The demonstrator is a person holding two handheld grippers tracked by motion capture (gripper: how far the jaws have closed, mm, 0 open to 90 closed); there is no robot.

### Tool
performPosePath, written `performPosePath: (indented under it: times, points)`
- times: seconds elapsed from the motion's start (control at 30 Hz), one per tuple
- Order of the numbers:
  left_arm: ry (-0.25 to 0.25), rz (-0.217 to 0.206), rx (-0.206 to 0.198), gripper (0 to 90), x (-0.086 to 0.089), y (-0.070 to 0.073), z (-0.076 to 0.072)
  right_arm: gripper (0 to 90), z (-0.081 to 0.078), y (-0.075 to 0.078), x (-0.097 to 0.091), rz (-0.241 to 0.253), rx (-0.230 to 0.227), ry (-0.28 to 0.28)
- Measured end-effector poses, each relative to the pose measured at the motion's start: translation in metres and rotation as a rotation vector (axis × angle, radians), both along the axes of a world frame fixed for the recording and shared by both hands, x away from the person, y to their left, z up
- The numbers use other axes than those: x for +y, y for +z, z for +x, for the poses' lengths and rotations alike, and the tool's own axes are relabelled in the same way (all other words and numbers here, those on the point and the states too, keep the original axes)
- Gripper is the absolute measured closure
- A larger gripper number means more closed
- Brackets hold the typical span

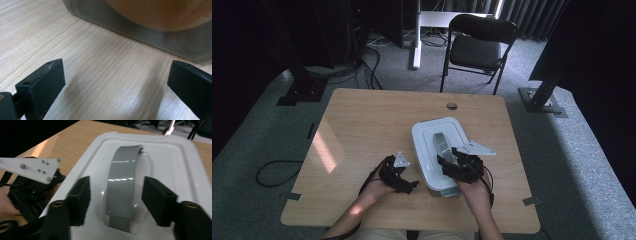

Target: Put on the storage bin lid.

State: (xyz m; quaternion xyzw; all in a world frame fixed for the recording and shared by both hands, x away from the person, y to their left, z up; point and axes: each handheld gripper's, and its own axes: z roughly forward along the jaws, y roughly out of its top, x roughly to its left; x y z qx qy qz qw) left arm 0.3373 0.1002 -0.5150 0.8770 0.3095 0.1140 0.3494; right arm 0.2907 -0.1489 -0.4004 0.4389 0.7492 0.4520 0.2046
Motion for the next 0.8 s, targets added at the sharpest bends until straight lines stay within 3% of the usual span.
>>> performPosePath:
  times: [0.13, 0.17, 0.2, 0.23, 0.33, 0.4, 0.67, 0.8]
  points:
    - [0.008, -0.007, 0.002, 2.0, 0.001, 0.0, 0.001, 28.9, 0.0, 0.001, -0.014, 0.024, -0.026, -0.026]
    - [0.008, -0.006, 0.001, 2.0, 0.001, 0.0, 0.001, 21.6, -0.001, 0.001, -0.021, 0.033, -0.026, -0.036]
    - [0.007, -0.007, 0.001, 2.0, 0.001, 0.001, 0.001, 21.6, -0.001, 0.001, -0.021, 0.033, -0.026, -0.036]
    - [0.008, -0.009, 0.0, 2.0, 0.001, 0.001, 0.001, 15.3, -0.001, 0.002, -0.028, 0.035, -0.035, -0.028]
    - [0.009, -0.013, -0.001, 2.0, 0.001, 0.002, 0.001, 14.8, -0.002, 0.003, -0.034, 0.04, -0.058, -0.048]
    - [0.012, -0.017, -0.002, 2.0, 0.002, 0.003, 0.001, 13.3, -0.002, 0.003, -0.039, 0.01, -0.086, -0.072]
    - [0.023, -0.024, 0.013, 2.0, 0.005, 0.003, 0.003, 13.3, 0.005, 0.003, -0.067, 0.04, -0.124, -0.113]
    - [0.03, -0.03, 0.005, 2.0, 0.004, 0.005, 0.006, 13.4, 0.013, 0.001, -0.082, 0.057, -0.144, -0.161]
